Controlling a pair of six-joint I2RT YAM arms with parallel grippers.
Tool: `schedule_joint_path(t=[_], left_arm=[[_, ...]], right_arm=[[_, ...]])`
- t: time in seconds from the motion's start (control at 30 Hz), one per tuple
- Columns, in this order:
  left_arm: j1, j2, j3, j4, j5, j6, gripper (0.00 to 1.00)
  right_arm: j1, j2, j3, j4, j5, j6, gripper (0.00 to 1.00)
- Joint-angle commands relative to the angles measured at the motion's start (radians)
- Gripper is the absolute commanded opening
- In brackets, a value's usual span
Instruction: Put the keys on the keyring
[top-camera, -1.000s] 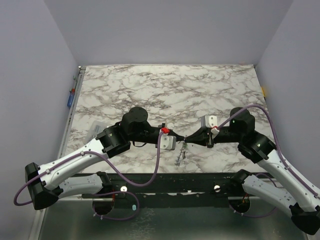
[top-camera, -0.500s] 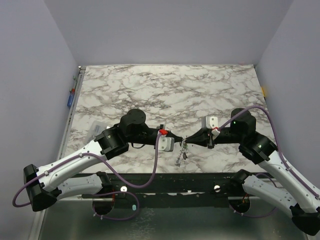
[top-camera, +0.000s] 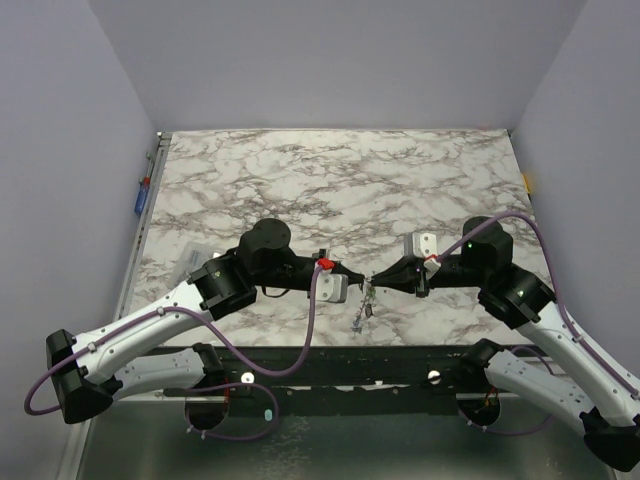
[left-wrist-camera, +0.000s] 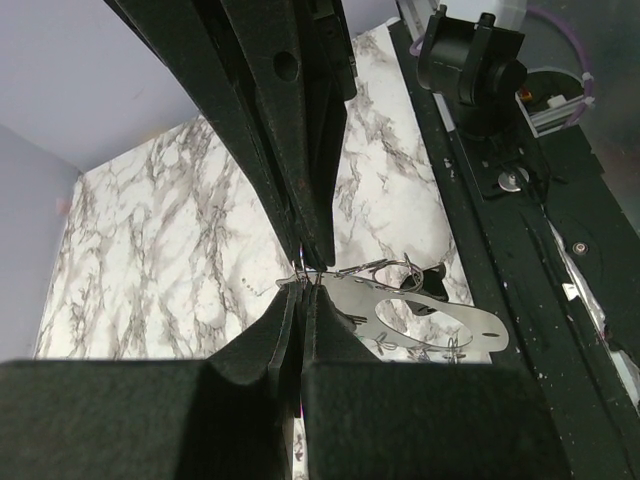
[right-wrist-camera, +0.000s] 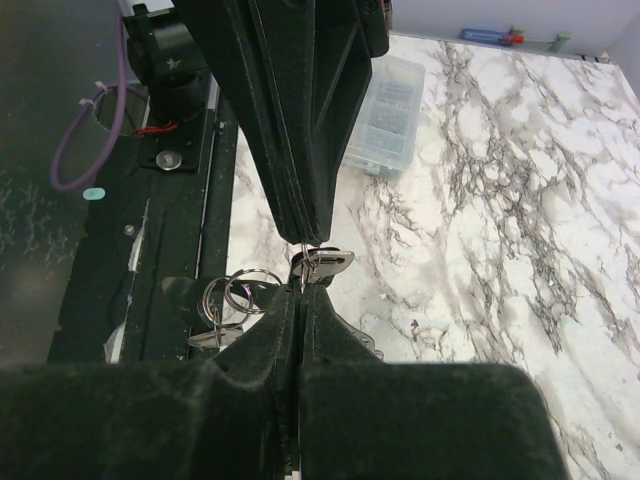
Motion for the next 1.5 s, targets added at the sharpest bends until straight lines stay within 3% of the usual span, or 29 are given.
schedule_joint_path(t=[0.0, 0.73, 0.9, 1.0, 1.33, 1.47], left_arm=[[-0.01, -0.02, -0.016, -0.002, -0.013, -0.006, 0.0], [-0.011, -0.075, -0.063, -0.003, -0.093, -0.018, 0.0], [-0.011, -0.101, -0.065, -0.008, -0.127, -0.014, 0.34], [-0.011, -0.113, -0.078, -0.007, -0.137, -0.009, 0.43], [-0.01, -0.074, -0.064, 0.019, -0.133, -0.012, 0.44], [-0.011, -0.061, -0.045, 0.054, -0.119, -0.037, 0.4]], right_arm=[[0.001, -0.01, 0.025, 0.013, 0.02, -0.015, 0.01], [0.0, -0.01, 0.04, 0.002, 0.026, -0.022, 0.0], [0.001, -0.005, 0.046, 0.0, 0.025, -0.022, 0.01], [0.001, -0.002, 0.053, -0.009, 0.026, -0.025, 0.01], [0.0, -0.031, 0.023, 0.025, -0.019, -0.065, 0.0], [0.0, -0.048, 0.012, 0.053, -0.041, -0.071, 0.01]])
